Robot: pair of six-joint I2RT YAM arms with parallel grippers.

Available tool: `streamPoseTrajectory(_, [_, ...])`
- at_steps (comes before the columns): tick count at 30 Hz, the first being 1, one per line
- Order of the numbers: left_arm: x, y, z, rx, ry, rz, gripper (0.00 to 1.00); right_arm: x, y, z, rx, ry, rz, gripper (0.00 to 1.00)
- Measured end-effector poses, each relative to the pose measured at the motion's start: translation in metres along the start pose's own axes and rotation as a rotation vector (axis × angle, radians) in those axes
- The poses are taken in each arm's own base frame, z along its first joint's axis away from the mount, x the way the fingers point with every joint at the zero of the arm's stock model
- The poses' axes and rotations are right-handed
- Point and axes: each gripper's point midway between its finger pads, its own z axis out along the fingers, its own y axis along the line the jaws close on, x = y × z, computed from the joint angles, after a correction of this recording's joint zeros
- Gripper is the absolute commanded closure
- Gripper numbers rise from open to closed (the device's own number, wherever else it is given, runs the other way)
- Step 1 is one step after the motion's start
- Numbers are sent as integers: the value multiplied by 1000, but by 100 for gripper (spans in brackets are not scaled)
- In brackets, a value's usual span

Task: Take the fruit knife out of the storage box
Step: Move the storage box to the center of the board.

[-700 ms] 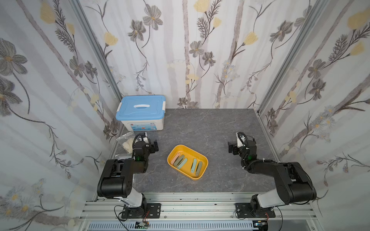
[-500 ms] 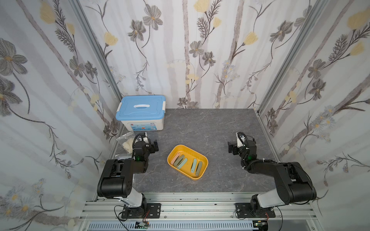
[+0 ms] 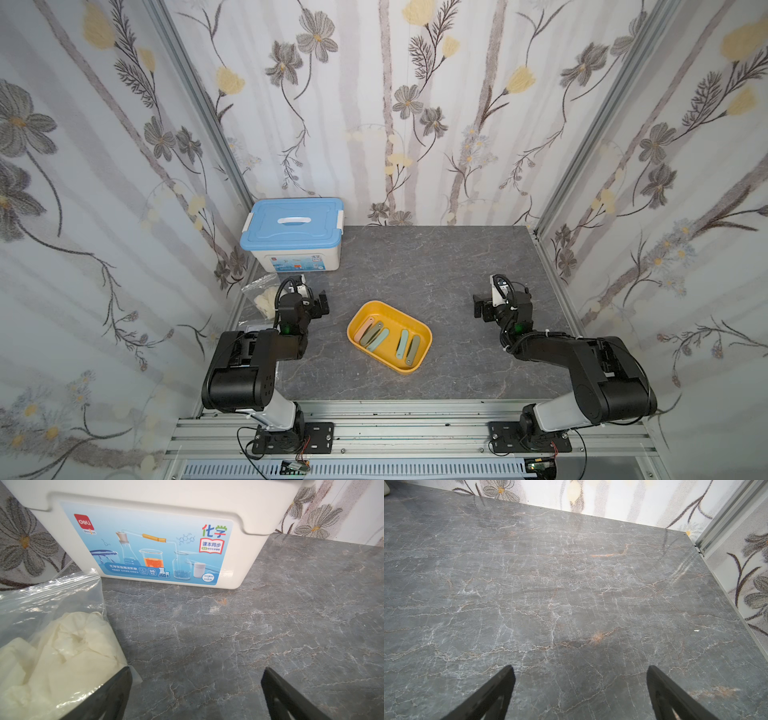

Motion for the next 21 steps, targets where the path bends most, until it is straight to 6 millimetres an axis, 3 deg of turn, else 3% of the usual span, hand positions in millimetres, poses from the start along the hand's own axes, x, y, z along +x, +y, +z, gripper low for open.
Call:
streamPoseTrajectory(14, [-2, 0, 0, 0, 4, 0, 0, -3, 0, 0, 0, 3, 0, 0])
streamPoseTrajectory(17, [-31, -2, 7, -9, 14, -4, 0, -14, 0, 2, 11, 12, -4, 0])
streamPoseTrajectory(19, [-67, -5, 13, -10, -15, -5, 0, -34, -4, 7, 50, 29, -13, 0])
streamPoseTrajectory(21, [-81, -7, 16, -12, 3, -8, 0, -59, -2, 10, 88, 25, -27, 0])
